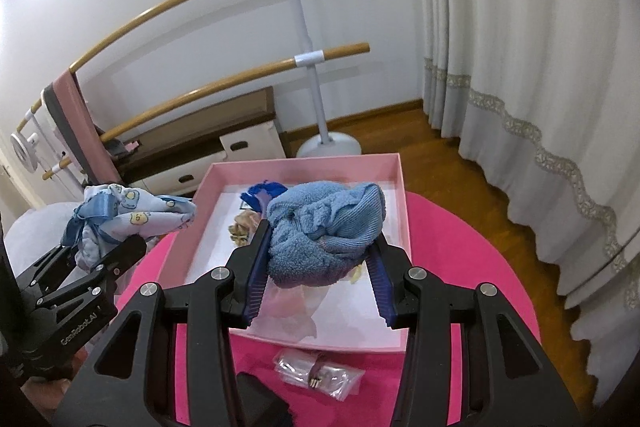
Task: Organize soft objects
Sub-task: 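Lift the drawstring bag and blue scrunchie and carry both over the pink box, then open both grippers to drop the bag and scrunchie into the box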
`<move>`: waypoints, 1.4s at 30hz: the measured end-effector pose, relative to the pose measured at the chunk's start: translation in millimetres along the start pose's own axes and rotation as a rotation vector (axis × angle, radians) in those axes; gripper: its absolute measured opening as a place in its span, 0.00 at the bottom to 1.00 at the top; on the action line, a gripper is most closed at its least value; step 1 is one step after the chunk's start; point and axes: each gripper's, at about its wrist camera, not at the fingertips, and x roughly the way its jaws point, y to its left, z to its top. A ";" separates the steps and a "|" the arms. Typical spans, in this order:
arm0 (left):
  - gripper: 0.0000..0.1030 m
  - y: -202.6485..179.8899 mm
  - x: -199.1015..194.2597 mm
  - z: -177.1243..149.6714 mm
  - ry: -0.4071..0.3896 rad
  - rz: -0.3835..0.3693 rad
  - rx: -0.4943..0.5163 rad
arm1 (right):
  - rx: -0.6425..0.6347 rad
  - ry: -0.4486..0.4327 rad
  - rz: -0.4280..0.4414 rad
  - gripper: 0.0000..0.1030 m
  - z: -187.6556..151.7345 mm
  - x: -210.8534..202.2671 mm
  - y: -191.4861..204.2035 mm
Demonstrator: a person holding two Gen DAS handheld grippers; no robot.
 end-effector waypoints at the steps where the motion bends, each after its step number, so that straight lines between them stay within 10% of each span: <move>1: 0.47 1.6 8.1 4.0 0.009 -0.001 -0.001 | 0.002 0.004 -0.002 0.40 -0.1 2.5 0.4; 23: 0.65 -9.6 97.0 49.0 0.130 0.035 0.004 | 0.050 0.121 -0.017 0.51 -16.5 53.5 -19.0; 27: 0.84 -10.0 85.1 47.1 0.092 0.051 0.007 | 0.066 0.116 -0.008 0.66 -18.1 51.5 -19.2; 30: 0.99 -9.2 71.4 44.9 0.050 0.066 0.003 | 0.081 0.094 0.002 1.00 -18.4 46.3 -19.1; 42: 1.00 -22.8 -2.1 15.0 -0.112 0.144 0.059 | 0.101 -0.003 -0.019 1.00 -22.3 -0.6 -11.0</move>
